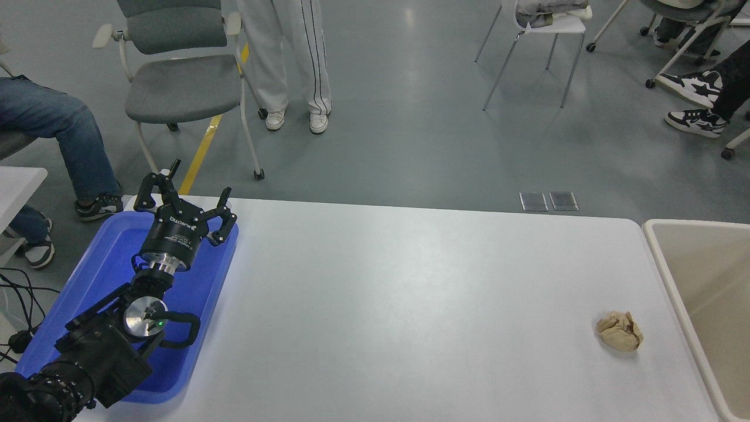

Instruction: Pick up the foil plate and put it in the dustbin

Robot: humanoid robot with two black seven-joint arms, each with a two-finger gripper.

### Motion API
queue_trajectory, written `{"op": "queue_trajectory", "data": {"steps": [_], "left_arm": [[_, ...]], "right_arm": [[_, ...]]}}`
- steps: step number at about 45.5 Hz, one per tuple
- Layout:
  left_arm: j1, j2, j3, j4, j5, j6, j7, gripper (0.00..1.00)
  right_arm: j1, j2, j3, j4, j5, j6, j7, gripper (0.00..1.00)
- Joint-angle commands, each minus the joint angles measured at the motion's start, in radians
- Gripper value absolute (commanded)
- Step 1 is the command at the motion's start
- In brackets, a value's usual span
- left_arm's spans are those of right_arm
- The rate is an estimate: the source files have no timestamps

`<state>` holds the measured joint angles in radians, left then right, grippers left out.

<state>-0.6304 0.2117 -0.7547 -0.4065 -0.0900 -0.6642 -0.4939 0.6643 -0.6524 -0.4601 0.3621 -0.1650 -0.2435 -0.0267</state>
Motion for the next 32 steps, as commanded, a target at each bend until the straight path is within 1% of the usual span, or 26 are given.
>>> {"op": "queue_trajectory", "data": {"steps": [1,8,12,20,24,32], "left_arm": [[0.0,0.0,0.0,0.0,0.001,0.0,0.0,1.0],[0.0,0.0,0.0,0.0,0.001,0.0,0.0,1.0],[0.0,0.0,0.0,-0.002,0.001,0.0,0.0,1.0],[0.0,0.0,0.0,0.0,0.001,0.0,0.0,1.0],[0.0,0.0,0.0,0.0,0.001,0.0,0.0,1.0],[0.0,0.0,0.0,0.0,0.001,0.0,0.0,1.0]], "right_arm": [[0.047,-0.059,-0.011,0.193,-0.034,0.004,0.001,1.0],[0.098,-0.147,-0.015,0.372,-0.106,0.009,0.001,1.0],[0.121,-0.179,-0.049,0.454,-0.133,0.018,0.001,1.0],[0.245,-0.223,-0.202,0.593,-0.134,0.044,0.001,1.0],[0.355,-0.257,-0.291,0.695,-0.134,0.096,0.001,1.0],[0.546,-0.262,-0.466,0.771,-0.134,0.259,0.001,1.0]]}}
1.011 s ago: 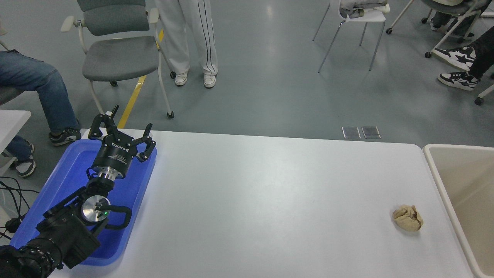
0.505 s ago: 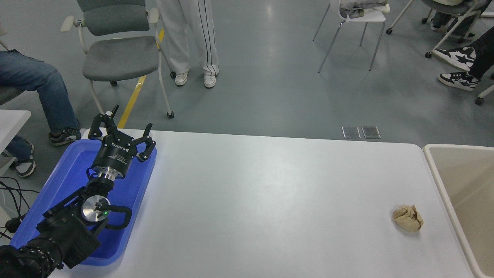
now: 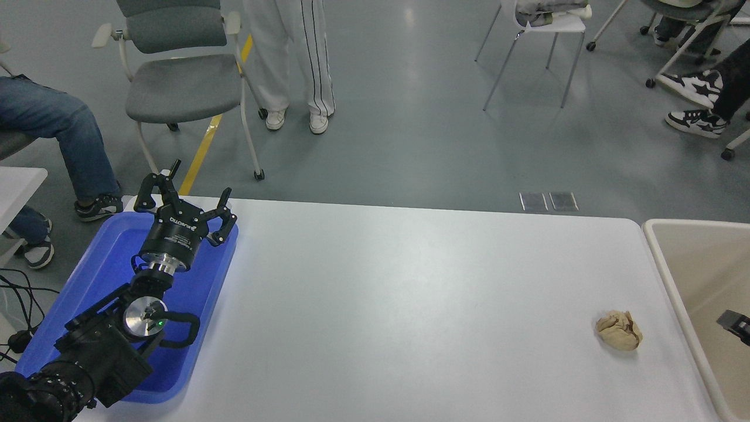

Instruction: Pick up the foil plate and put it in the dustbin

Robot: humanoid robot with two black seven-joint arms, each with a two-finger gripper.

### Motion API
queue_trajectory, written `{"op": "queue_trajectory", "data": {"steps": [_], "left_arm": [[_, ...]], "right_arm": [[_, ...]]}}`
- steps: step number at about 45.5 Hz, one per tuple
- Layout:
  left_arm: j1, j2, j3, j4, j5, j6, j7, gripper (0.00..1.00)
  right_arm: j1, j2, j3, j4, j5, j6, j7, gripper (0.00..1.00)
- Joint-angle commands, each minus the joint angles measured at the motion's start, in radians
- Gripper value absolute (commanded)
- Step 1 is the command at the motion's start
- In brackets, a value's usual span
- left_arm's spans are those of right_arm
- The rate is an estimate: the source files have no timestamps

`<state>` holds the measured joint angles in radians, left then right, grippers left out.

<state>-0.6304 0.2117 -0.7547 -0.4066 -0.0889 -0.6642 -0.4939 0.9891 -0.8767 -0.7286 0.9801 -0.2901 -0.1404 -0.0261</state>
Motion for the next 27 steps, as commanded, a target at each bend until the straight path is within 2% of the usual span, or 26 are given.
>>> {"op": "queue_trajectory", "data": {"steps": [1,12,21,27], "left_arm": [[0.0,0.0,0.0,0.0,0.0,0.0,0.0,1.0],[0.0,0.0,0.0,0.0,0.0,0.0,0.0,1.0],[0.0,0.0,0.0,0.0,0.0,0.0,0.0,1.0],[0.0,0.0,0.0,0.0,0.0,0.0,0.0,1.0]], "right_arm": [[0.238,-0.039,-0.21,0.16,-0.009,0.182,0.0,1.0],[0.434,-0.038,-0.293,0.167,-0.009,0.56,0.0,1.0],[0.546,-0.028,-0.362,0.167,-0.009,0.697,0.0,1.0],[0.64,0.025,-0.458,0.167,-0.02,0.795,0.0,1.0]]}}
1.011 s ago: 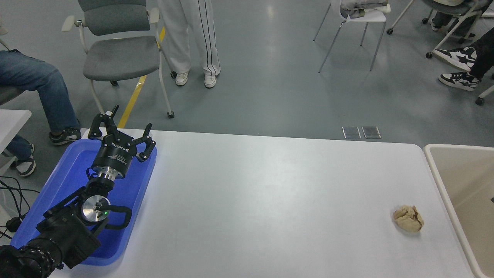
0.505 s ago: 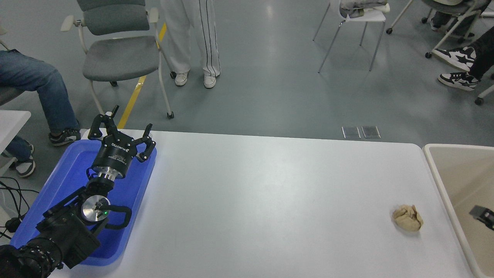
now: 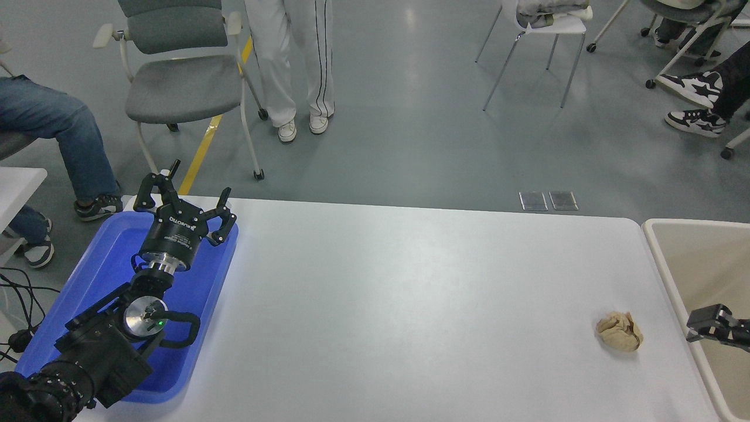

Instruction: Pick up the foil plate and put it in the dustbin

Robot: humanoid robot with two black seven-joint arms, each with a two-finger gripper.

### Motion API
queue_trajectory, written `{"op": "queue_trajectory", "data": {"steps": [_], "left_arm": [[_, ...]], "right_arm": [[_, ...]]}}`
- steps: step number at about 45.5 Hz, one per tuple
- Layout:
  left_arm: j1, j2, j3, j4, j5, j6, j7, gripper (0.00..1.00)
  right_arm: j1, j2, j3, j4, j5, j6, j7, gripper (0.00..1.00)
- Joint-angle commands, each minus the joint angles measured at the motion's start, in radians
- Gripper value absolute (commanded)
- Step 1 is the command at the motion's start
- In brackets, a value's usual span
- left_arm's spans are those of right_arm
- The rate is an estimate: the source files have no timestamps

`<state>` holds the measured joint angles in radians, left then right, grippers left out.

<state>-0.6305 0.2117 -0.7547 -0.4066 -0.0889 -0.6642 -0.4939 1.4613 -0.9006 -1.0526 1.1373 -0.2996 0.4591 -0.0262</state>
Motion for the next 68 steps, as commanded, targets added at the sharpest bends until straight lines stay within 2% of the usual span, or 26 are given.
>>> {"op": "queue_trajectory", "data": {"steps": [1,14,22,30,42,48,68], "left_arm": [[0.0,0.0,0.0,0.0,0.0,0.0,0.0,1.0],[0.0,0.0,0.0,0.0,0.0,0.0,0.0,1.0],[0.0,0.0,0.0,0.0,0.0,0.0,0.0,1.0],[0.0,0.0,0.0,0.0,0.0,0.0,0.0,1.0],[0.0,0.0,0.0,0.0,0.0,0.0,0.0,1.0],[0.0,0.0,0.0,0.0,0.0,0.0,0.0,1.0],[0.0,0.0,0.0,0.0,0.0,0.0,0.0,1.0]], "right_arm": [[0.194,0.06,-0.157,0.01,-0.012,0.207,0.0,1.0],[0.493,0.258,-0.431,0.067,-0.009,0.326,0.0,1.0],[0.668,0.322,-0.468,0.174,-0.01,0.326,0.0,1.0],[0.827,0.468,-0.452,0.289,-0.009,0.326,0.0,1.0],[0.876,0.493,-0.291,0.311,0.007,0.326,0.0,1.0],[0.881,0.542,-0.276,0.311,0.008,0.326,0.002,1.0],[0.884,0.549,-0.248,0.308,0.027,0.326,0.003,1.0]]}}
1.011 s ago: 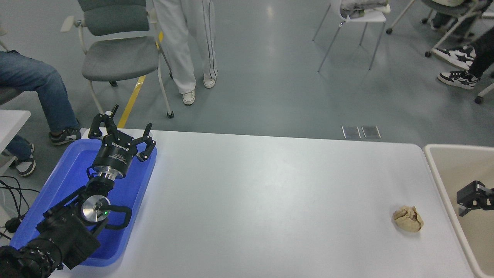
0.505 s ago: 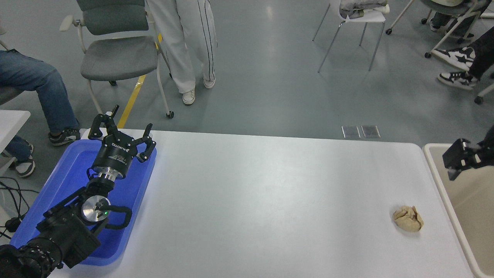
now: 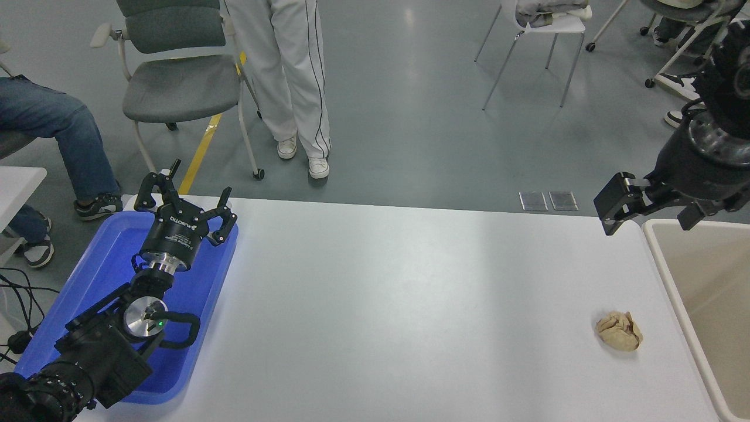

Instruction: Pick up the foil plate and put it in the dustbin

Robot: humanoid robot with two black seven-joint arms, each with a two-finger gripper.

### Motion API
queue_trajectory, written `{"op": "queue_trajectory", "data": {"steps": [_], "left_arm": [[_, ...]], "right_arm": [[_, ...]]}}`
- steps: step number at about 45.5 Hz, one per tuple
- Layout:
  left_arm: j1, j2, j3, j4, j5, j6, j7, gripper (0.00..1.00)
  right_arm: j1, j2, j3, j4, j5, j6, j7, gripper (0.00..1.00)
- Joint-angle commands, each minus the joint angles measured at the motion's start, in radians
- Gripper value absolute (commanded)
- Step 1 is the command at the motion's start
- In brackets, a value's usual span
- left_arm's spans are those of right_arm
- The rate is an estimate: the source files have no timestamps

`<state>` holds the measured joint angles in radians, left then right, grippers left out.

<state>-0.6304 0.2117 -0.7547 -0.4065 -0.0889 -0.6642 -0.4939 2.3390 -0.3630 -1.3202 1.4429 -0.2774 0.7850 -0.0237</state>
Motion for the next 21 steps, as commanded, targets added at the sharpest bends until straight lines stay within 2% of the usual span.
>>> {"op": "queue_trajectory", "data": {"steps": [1,21], "left_arm": [[0.0,0.0,0.0,0.0,0.0,0.0,0.0,1.0],[0.0,0.0,0.0,0.0,0.0,0.0,0.0,1.0]], "right_arm": [[0.006,0.012,0.019,0.002,0.004,0.0,0.001,1.0],[0.008,0.012,0.013,-0.004,0.003,0.0,0.001,1.0]]}}
